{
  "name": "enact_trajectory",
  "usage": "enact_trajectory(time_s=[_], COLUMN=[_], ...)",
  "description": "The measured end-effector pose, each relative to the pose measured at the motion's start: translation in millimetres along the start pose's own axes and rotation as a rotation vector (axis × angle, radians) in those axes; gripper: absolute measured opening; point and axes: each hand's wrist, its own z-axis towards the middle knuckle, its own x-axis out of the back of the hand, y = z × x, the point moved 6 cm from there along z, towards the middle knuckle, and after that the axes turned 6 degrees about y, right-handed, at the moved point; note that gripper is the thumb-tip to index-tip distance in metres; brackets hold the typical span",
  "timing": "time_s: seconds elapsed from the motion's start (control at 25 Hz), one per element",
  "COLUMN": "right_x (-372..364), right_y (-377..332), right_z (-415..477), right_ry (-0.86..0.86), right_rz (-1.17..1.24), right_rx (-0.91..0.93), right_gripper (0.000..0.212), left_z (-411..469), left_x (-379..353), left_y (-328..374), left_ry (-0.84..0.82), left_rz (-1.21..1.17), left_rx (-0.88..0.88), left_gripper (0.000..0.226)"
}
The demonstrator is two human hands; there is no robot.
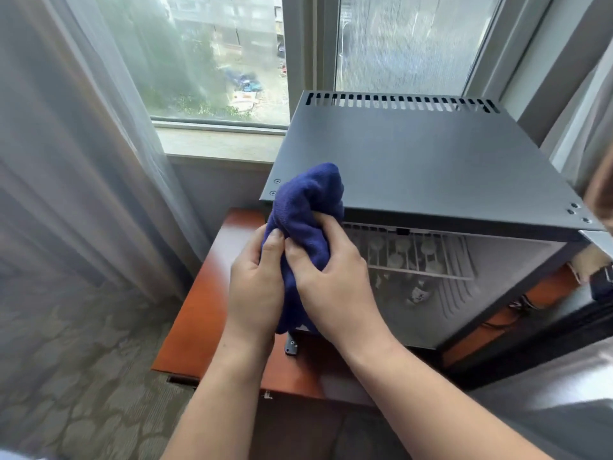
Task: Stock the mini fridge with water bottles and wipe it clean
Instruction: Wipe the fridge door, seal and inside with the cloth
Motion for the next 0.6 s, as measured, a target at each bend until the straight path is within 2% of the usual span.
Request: enact_trajectory(time_s=[0.16, 0.36, 0.6], right_x=[-19, 0, 73], right_y=[2, 4, 6], right_z=[3, 0, -6], right_ry=[-0.048, -0.063, 0.067], right_rz=[-0.047, -0.064, -0.054], right_rx=[0.004, -0.008, -0.042], right_gripper=[0.019, 0.023, 0.019], left_z=[4, -4, -31], left_x=[13, 1, -64], left_y=[-5, -15, -16], left_ry=[0.027, 0.049, -0.137], left_rz=[-0.067, -0.069, -0.034], left_rx=[0.036, 0.02, 0.01], left_gripper=[0.03, 0.028, 0.026])
